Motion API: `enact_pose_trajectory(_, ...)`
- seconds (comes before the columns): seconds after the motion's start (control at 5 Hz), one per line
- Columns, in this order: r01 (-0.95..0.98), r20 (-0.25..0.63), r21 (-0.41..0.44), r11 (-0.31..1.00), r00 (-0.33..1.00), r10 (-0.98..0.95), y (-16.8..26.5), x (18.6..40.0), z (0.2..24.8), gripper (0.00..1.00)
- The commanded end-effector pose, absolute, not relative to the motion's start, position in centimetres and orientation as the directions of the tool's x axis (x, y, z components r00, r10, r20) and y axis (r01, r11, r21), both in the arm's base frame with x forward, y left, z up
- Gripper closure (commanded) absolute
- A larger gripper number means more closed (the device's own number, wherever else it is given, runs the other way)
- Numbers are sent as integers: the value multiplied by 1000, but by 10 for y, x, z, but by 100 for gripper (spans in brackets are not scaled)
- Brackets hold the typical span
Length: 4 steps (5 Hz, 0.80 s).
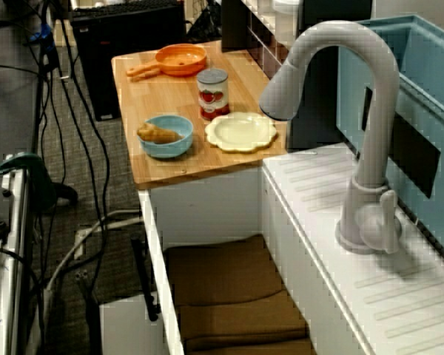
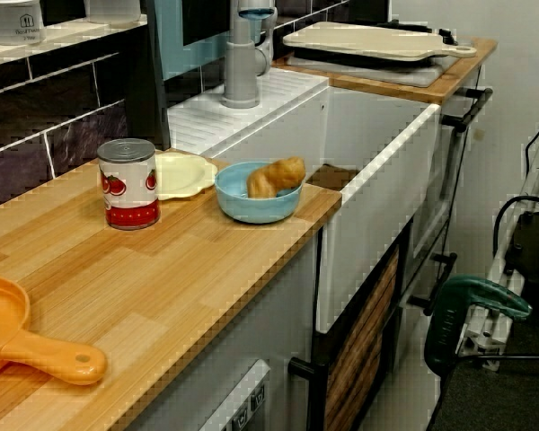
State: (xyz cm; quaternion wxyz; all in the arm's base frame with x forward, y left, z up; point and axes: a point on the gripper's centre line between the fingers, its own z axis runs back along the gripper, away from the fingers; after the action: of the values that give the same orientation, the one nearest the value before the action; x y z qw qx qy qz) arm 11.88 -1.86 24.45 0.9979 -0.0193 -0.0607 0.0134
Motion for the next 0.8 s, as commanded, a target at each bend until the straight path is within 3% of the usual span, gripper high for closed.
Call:
enact_pose_trajectory(0.0, -24, 121, -40, 999, 992, 29, -19, 119, 244, 0)
enact_pose_trajectory(0.4, -33, 240, 12, 999, 970, 29, 34, 122, 228, 0)
enact_pose_trajectory(0.6, -11, 237, 76, 997, 971, -8, 61, 123, 207, 0)
